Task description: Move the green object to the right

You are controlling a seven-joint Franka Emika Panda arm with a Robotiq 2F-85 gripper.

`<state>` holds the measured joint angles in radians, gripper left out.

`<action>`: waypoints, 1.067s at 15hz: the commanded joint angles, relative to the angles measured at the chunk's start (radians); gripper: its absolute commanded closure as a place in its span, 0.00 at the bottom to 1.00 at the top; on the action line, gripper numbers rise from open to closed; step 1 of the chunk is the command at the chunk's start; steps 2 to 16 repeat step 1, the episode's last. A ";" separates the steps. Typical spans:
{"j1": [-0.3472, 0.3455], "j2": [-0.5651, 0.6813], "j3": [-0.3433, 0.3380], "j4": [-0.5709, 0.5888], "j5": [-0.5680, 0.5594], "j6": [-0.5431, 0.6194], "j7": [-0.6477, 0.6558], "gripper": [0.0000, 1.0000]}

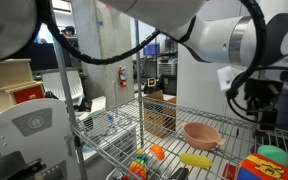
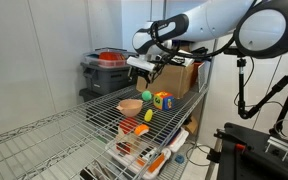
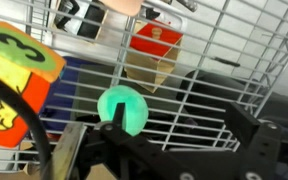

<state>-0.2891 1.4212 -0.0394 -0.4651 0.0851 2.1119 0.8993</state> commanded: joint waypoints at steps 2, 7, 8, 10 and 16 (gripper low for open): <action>0.008 0.053 -0.012 0.092 0.011 -0.046 0.001 0.00; 0.008 0.053 -0.012 0.092 0.011 -0.046 0.001 0.00; 0.008 0.053 -0.012 0.092 0.011 -0.046 0.001 0.00; 0.008 0.053 -0.012 0.092 0.011 -0.046 0.001 0.00; 0.008 0.053 -0.012 0.092 0.011 -0.046 0.001 0.00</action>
